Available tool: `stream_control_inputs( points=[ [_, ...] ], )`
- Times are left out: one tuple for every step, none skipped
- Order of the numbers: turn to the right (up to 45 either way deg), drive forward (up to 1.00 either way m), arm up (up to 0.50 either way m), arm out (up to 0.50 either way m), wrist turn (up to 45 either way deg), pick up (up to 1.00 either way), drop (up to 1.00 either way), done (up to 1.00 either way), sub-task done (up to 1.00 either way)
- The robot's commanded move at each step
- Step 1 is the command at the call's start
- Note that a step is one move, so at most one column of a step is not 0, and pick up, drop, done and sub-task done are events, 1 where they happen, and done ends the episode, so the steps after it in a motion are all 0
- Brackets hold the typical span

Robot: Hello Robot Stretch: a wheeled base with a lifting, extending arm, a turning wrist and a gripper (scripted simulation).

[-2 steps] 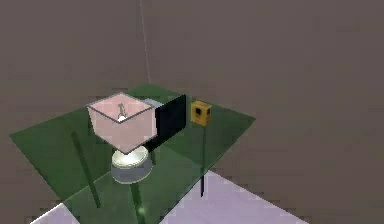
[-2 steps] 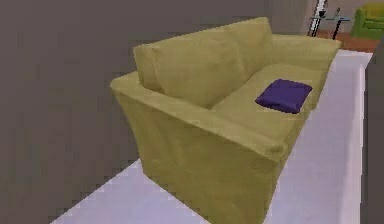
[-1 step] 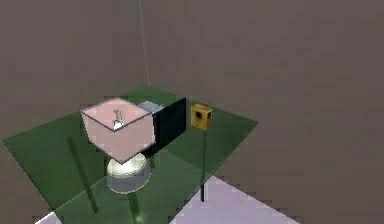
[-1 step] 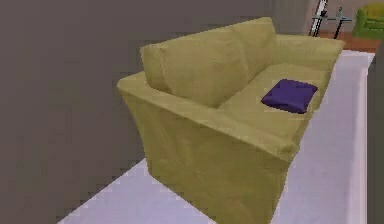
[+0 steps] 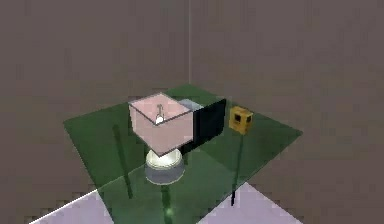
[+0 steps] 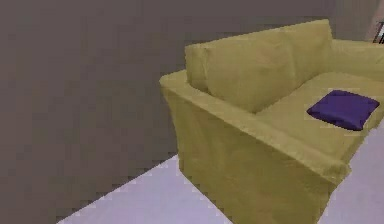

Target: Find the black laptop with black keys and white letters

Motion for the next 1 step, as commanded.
stream_control_inputs(
  points=[
    [0.0,0.00,0.00,0.00,0.0,0.00,0.00,1.00,0.00]
  ],
)
